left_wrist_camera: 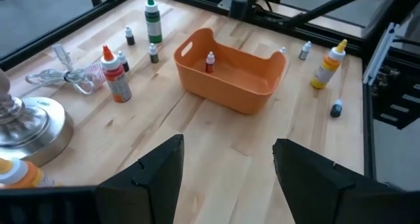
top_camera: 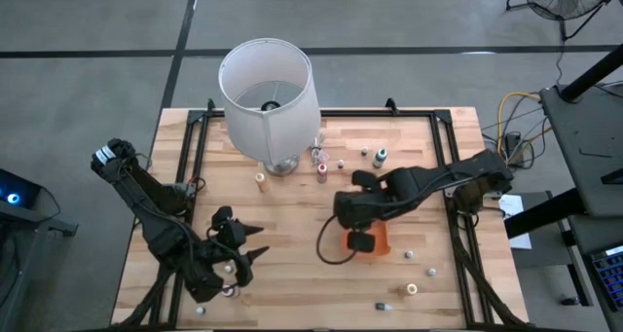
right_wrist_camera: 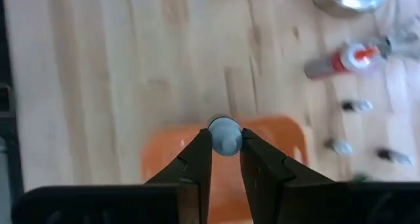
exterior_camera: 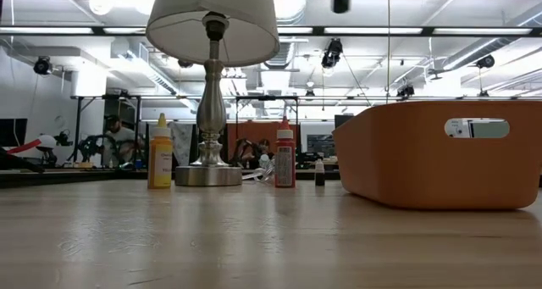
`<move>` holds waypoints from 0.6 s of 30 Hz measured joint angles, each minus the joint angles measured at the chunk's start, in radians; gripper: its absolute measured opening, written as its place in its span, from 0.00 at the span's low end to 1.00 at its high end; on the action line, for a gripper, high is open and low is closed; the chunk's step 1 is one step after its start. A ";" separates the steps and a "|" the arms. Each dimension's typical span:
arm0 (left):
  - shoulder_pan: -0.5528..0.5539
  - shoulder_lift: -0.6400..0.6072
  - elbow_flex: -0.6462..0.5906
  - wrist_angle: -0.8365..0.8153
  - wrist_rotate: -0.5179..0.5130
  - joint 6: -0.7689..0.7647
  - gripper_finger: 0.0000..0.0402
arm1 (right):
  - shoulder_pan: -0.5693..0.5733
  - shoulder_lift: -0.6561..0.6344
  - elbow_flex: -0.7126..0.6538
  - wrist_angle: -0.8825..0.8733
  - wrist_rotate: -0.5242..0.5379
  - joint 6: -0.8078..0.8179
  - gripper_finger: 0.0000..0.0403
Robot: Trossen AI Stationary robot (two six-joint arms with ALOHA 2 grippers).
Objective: Pick & Place food coloring
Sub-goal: Put the small food coloring bottle into the orange bin
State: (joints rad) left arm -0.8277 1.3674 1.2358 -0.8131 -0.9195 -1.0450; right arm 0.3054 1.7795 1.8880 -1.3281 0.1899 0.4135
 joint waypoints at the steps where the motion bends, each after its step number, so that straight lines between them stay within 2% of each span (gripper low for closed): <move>1: 0.002 0.000 0.000 0.000 -0.001 -0.005 0.51 | -0.001 -0.009 -0.006 -0.017 0.003 0.004 0.15; 7: 0.004 0.000 0.000 -0.001 -0.001 -0.043 0.51 | -0.001 -0.096 -0.127 -0.040 0.044 0.059 0.15; 11: 0.004 0.000 0.000 -0.002 -0.001 -0.078 0.51 | -0.004 -0.162 -0.278 0.025 0.075 0.092 0.15; 18: 0.004 0.000 0.000 -0.002 -0.016 -0.089 0.51 | -0.005 -0.271 -0.555 0.171 0.065 0.170 0.15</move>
State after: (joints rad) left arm -0.8234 1.3674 1.2358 -0.8154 -0.9356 -1.1340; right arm 0.3004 1.5086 1.3331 -1.1575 0.2553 0.5836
